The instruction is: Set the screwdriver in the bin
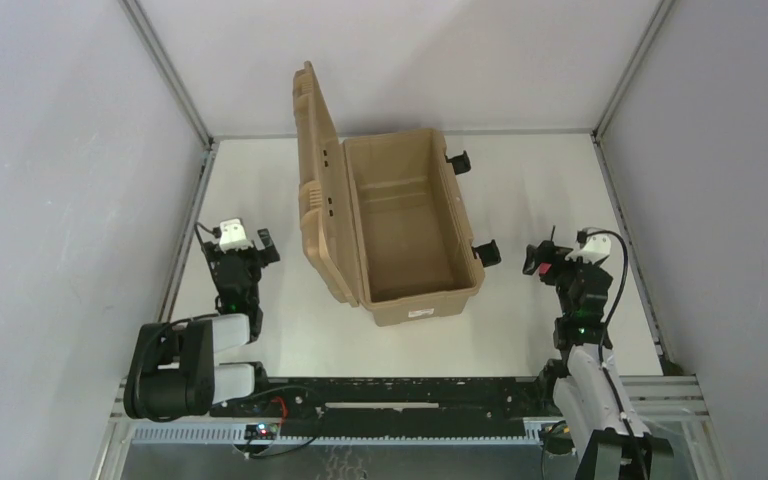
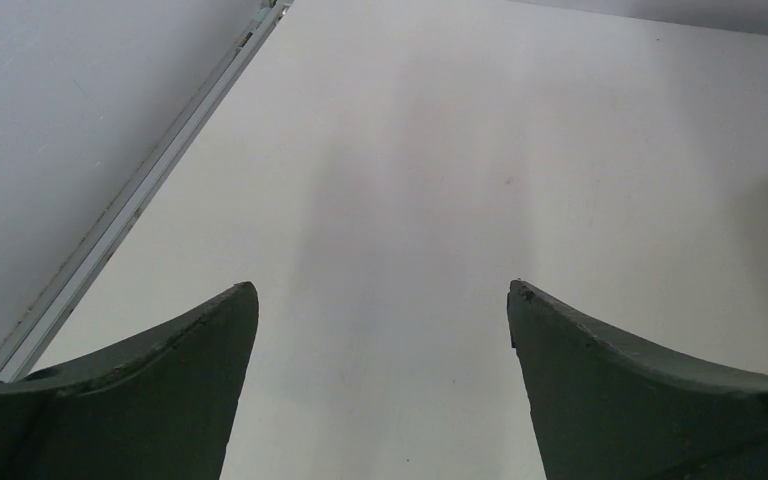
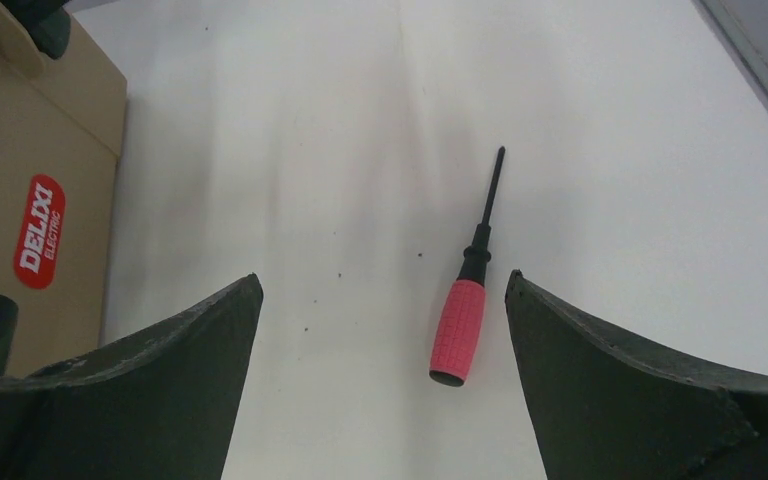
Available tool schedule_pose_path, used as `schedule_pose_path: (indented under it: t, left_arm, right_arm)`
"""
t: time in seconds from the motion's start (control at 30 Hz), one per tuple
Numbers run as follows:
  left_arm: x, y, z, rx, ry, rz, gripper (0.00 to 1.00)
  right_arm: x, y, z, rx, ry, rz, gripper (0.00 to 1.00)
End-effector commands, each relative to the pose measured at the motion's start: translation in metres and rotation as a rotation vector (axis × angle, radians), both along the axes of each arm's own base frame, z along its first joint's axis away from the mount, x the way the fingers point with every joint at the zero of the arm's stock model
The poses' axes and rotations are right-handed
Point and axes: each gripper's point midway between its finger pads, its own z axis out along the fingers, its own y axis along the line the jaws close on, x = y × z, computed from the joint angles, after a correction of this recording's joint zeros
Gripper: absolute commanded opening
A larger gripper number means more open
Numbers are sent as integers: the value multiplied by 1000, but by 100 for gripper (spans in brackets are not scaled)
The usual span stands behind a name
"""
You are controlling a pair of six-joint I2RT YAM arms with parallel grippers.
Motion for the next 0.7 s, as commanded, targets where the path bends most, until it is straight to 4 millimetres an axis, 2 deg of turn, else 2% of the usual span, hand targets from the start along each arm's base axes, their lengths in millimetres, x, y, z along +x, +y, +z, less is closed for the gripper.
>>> schedule_pose_path:
  t: [0.0, 0.1, 0.23, 0.33, 0.47, 0.5, 0.67]
  left_arm:
    - [10, 1, 29, 19, -95, 3, 100]
    - [10, 1, 29, 19, -95, 4, 100]
    - [10, 1, 29, 19, -95, 3, 100]
    - [10, 1, 30, 19, -96, 3, 100]
    - [10, 1, 29, 19, -96, 3, 100]
    - [11, 1, 30, 20, -96, 3, 100]
    - [10, 1, 29, 19, -94, 3, 100]
  right_arm:
    - [15, -8, 49, -34, -68, -21, 100]
    - [21, -10, 68, -5, -39, -40, 100]
    - [32, -4, 82, 28, 73, 1, 100]
    - [42, 4, 78, 106, 268, 49, 99]
    - [46, -18, 37, 150, 659, -101, 89]
    - [47, -22, 23, 147, 748, -125, 89]
    - [38, -25, -32, 156, 983, -149, 94]
